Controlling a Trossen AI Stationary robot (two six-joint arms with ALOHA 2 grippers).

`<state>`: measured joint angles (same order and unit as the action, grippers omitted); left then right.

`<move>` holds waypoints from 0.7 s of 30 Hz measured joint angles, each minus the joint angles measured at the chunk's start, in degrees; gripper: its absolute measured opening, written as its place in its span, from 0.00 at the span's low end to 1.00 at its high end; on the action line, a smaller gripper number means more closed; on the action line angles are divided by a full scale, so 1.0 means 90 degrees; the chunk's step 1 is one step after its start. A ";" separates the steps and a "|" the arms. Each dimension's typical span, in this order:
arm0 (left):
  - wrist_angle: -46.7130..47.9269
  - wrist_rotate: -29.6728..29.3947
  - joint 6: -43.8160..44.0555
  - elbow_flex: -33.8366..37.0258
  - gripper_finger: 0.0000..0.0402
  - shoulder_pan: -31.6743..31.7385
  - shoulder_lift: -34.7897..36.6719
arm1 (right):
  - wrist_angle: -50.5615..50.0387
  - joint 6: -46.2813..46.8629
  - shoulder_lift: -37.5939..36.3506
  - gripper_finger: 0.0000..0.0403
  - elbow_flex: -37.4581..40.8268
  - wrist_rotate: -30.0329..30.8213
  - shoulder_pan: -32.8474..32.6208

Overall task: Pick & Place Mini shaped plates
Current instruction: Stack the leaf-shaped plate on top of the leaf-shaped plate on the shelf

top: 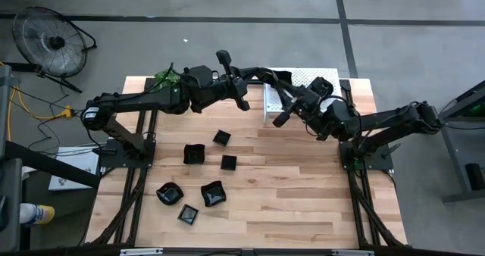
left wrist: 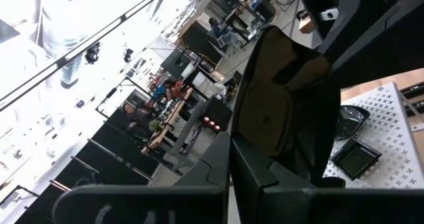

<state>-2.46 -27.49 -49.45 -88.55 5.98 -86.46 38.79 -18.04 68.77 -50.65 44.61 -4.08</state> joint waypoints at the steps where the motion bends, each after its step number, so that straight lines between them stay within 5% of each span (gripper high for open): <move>1: 0.0000 0.0000 0.0000 0.0000 0.00 0.0000 0.0000 | 0.0001 0.0000 0.0000 0.15 0.0000 -0.0008 -0.0001; 10: 0.0000 -0.0024 0.0000 0.0000 0.00 0.0000 0.0000 | 0.0005 0.0000 -0.0010 0.02 0.0000 0.0103 0.0002; 21: 0.0144 0.0493 -0.0003 0.0000 0.01 0.0007 0.0019 | 0.0003 0.0005 -0.0010 0.00 0.0000 0.0095 0.0000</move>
<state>-1.16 -23.05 -49.48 -88.55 6.04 -86.28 38.82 -18.00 68.69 -50.65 45.47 -4.08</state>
